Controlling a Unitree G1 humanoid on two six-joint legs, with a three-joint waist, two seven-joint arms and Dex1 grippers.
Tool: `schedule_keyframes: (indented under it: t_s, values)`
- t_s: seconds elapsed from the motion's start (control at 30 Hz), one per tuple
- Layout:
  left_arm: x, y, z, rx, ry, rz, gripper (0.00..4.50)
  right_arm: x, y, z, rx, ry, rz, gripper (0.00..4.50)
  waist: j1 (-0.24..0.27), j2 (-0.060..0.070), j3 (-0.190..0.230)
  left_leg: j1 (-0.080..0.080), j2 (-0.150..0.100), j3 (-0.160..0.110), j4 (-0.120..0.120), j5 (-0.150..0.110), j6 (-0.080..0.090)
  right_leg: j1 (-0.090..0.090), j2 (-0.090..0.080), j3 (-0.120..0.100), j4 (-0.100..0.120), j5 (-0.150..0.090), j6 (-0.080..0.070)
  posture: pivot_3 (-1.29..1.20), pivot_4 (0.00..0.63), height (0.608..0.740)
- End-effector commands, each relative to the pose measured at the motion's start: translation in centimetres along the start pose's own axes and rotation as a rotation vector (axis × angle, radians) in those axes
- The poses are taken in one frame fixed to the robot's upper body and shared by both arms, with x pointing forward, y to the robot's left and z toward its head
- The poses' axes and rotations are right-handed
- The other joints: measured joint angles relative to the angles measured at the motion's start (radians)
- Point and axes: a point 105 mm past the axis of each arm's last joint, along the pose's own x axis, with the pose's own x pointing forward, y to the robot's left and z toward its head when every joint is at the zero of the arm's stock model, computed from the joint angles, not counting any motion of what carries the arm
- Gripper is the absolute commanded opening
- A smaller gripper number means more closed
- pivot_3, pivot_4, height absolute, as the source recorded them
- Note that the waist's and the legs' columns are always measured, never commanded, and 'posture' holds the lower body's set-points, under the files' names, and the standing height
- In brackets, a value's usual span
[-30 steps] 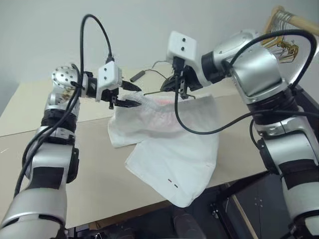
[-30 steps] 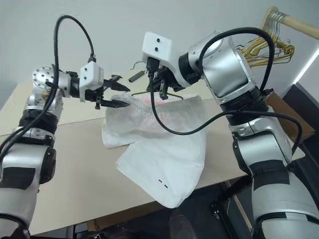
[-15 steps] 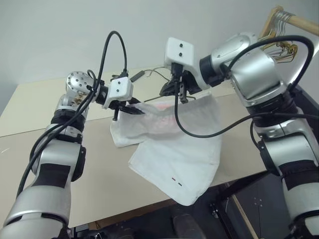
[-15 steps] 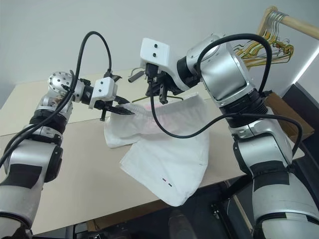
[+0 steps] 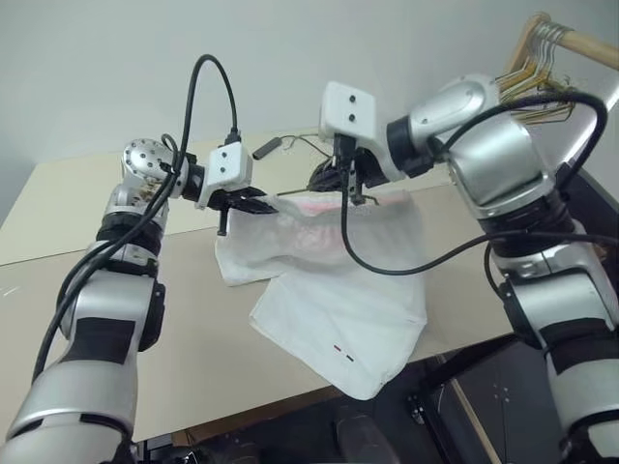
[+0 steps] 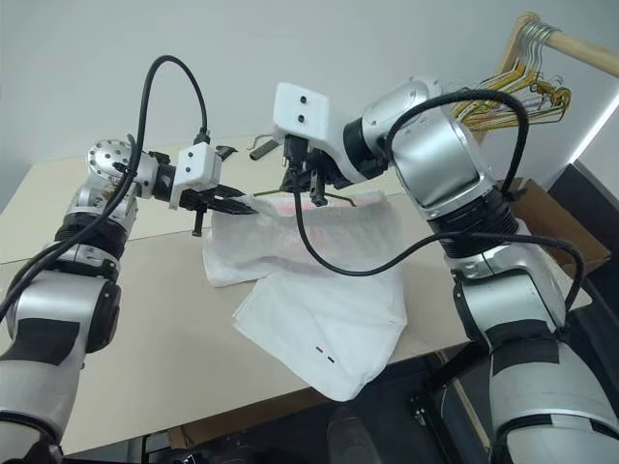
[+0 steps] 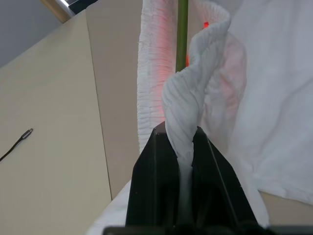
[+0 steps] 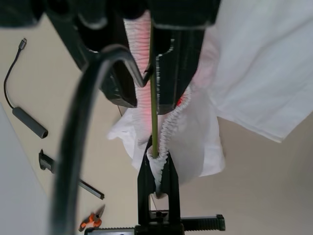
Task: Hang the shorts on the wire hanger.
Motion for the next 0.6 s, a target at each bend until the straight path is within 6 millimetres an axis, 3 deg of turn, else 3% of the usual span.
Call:
schedule_keyframes:
  t_s: [0.03, 0.2, 0.27, 0.3, 0.47, 0.6]
  values:
    - [-0.9, 0.7, 1.1, 0.010, -0.059, 0.055, 0.00, -3.6, -1.9, -0.3, 0.016, -0.017, -0.150, 2.16, 0.001, 0.000, 0.000, 0.000, 0.000, 0.000, 0.000, 0.000, 0.000, 0.000, 0.000, 0.000, 0.000, 0.000, 0.000, -0.20, 0.000, 0.740]
    - [-1.2, 0.6, 0.4, -0.037, -0.069, 0.084, 0.00, -10.3, -3.0, -0.1, 0.103, -0.116, -0.325, 3.70, 0.003, 0.000, 0.000, -0.001, 0.000, 0.000, 0.000, 0.000, 0.000, 0.000, -0.001, 0.000, -0.001, 0.000, 0.000, -0.20, 0.000, 0.740]
    - [-1.2, 0.5, 0.2, -0.044, -0.065, 0.086, 0.00, -12.4, -1.9, -0.7, 0.127, -0.128, -0.343, 4.40, 0.005, 0.000, 0.000, 0.000, 0.000, 0.000, 0.000, 0.000, 0.000, 0.000, -0.001, 0.000, -0.001, 0.000, 0.000, -0.19, 0.000, 0.740]
    - [-1.2, 0.4, 0.2, -0.047, -0.064, 0.087, 0.00, -13.0, -1.1, -1.8, 0.140, -0.096, -0.351, 4.46, 0.007, 0.000, 0.000, -0.001, 0.000, -0.001, -0.001, 0.000, 0.000, 0.000, 0.000, -0.001, -0.001, 0.000, 0.000, -0.19, 0.001, 0.740]
    - [-1.2, 0.4, 0.2, -0.052, -0.062, 0.081, 0.00, -12.4, 1.4, -6.8, 0.196, 0.085, -0.351, 4.46, 0.002, -0.001, -0.003, 0.002, 0.000, 0.001, 0.000, 0.000, 0.001, 0.004, 0.000, 0.000, -0.002, 0.000, 0.001, -0.20, 0.008, 0.740]
    - [-1.0, 0.5, 0.5, -0.047, -0.064, 0.071, 0.00, -10.1, 1.7, -8.0, 0.222, 0.105, -0.299, 4.46, -0.006, 0.005, -0.006, 0.006, 0.000, 0.008, 0.000, -0.001, 0.001, 0.004, 0.000, 0.005, -0.003, -0.001, 0.001, -0.20, 0.010, 0.740]
